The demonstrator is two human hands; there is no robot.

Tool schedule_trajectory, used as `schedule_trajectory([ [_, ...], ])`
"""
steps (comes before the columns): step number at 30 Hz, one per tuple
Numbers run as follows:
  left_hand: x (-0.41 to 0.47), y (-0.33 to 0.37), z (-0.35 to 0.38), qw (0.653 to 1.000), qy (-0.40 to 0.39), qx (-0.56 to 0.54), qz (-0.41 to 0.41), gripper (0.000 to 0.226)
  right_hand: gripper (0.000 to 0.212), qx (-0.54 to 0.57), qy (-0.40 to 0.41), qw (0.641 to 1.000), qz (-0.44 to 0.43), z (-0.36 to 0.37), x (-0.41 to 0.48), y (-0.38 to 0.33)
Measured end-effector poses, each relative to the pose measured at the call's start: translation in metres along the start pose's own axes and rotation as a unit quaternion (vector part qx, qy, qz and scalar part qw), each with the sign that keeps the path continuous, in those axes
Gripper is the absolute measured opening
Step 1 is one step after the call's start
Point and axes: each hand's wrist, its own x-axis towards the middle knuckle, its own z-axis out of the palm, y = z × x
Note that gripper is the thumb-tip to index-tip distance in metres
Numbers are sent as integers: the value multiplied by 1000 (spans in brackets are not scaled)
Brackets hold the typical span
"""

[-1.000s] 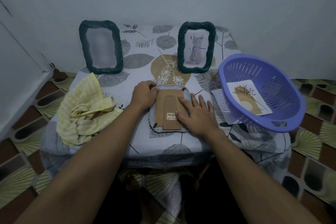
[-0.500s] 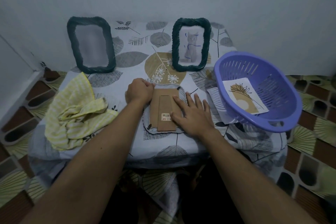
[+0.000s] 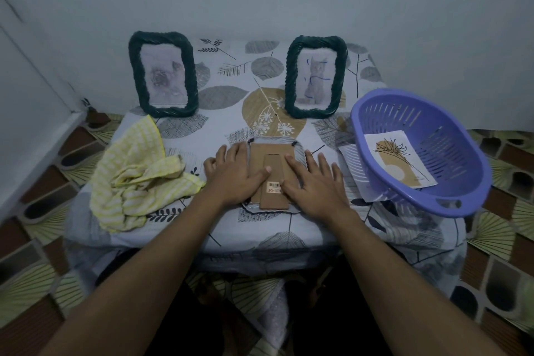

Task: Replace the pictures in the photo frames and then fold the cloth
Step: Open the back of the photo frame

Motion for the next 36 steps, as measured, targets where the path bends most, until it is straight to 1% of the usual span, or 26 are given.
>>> schedule_trajectory([
  [2,-4,-1,3,1000,-4,20,-1,93,68,0,2,1000,2,-1,0,-1],
  [5,-5,-2,3,1000,-19,8,2,95,68,10,2,1000,3,-4,-1,-2],
  [10,-8,-3,4,1000,-3,-14,9,97,73,40,15,999,16,-10,0,-6],
  [12,-9,-2,5,1000,10,-21,9,97,71,50,12,998,34,-15,3,-7],
  [15,-10,-2,5,999,25,-31,11,98,62,72,25,995,58,-19,12,-11],
  [18,-11,-4,6,999,31,-33,14,98,68,127,63,983,118,-24,25,-20],
  [20,-10,-4,6,999,32,-33,15,98,58,129,78,974,167,-28,36,-25],
  [22,-10,-4,6,999,36,-32,15,98,44,110,79,970,200,-31,43,-26],
  [24,-9,-4,7,999,38,-33,15,98,35,121,81,964,225,-32,48,-26],
  [26,-8,-5,8,999,40,-32,15,98,32,122,85,959,240,-31,52,-26],
  [31,-7,-7,9,998,45,-31,16,98,36,128,110,953,253,-30,61,-25],
  [36,-6,-7,10,998,49,-28,14,98,26,144,128,948,254,-28,60,-24],
])
